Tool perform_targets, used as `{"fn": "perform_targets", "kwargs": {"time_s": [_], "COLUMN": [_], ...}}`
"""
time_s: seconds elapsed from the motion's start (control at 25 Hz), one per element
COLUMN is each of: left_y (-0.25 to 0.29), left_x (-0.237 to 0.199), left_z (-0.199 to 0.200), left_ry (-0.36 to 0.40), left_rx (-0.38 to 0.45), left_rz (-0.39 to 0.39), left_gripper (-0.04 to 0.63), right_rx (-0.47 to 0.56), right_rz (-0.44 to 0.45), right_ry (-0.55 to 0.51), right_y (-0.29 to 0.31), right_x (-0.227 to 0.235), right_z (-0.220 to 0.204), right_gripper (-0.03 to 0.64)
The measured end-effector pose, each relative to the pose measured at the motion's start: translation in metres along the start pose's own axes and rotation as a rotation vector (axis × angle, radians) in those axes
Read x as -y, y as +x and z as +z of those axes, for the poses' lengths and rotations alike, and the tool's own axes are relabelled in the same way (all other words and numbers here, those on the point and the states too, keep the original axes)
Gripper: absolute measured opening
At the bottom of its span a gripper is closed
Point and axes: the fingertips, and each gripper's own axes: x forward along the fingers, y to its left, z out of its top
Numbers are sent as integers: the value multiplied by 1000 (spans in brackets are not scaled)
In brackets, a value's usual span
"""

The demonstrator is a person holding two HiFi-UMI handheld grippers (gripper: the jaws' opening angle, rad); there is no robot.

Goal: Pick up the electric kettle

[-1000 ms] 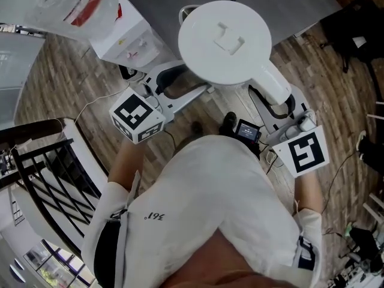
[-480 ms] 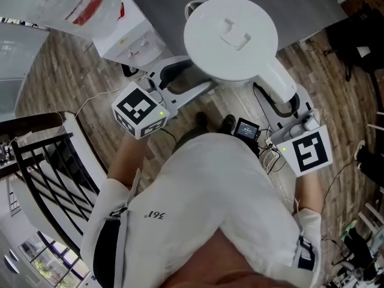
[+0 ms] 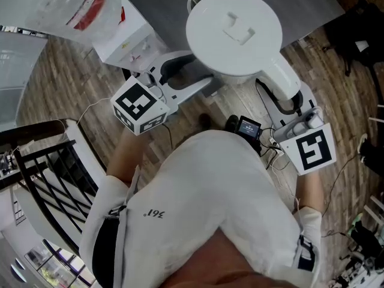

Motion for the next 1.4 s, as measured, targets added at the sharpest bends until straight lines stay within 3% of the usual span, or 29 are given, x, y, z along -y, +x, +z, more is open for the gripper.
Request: {"fn": "perform_targets", "kwargs": {"time_s": [0.84, 1.04, 1.4], "left_y": [8, 8, 11], "left_x": [10, 11, 7], "left_z": [7, 13, 24], "left_ry": [19, 27, 48], "left_rx": [7, 13, 22], "left_rz": [-38, -46, -44], "left_gripper": [222, 222, 222], "right_rx": [7, -38, -6], "right_rz": [-32, -40, -36], "right_ry": [12, 7, 1], "right_y": [-15, -20, -20], "right_x": [2, 6, 12], "right_z": [2, 1, 9], "right_gripper": [94, 94, 94]}}
